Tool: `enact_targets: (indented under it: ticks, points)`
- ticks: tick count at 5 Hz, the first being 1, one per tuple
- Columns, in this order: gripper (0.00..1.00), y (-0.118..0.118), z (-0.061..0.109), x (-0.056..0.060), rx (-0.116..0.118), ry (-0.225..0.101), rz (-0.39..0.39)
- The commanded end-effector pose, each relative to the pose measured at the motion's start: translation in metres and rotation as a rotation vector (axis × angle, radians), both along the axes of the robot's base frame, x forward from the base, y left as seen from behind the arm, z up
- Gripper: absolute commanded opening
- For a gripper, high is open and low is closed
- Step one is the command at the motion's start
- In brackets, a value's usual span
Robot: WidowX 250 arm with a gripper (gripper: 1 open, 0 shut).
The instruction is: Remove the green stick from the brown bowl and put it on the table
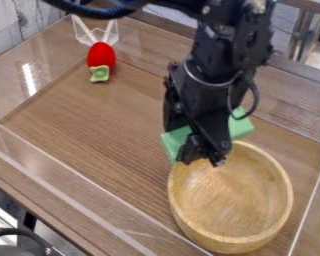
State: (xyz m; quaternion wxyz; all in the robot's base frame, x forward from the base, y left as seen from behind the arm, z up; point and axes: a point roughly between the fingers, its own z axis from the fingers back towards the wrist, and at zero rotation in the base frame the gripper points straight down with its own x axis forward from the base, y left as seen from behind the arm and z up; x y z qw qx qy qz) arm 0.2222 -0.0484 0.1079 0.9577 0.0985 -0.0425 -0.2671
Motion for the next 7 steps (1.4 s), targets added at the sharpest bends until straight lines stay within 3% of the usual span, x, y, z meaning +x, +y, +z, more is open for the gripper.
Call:
enact_targets:
  ticks: [1,2,4,6,7]
  points:
    - [0.00,0.016,0.024,0.010,-0.019,-0.069,0.054]
    - [0.00,0.039,0.031,0.011,-0.018,-0.068,0.102]
    - [0.00,0.033,0.036,0.005,-0.025,-0.066,0.217]
    - [0.00,0.032,0.039,0.002,-0.031,-0.060,0.227]
    - [0.00,0.023,0.032,0.004,-0.036,-0.056,0.181]
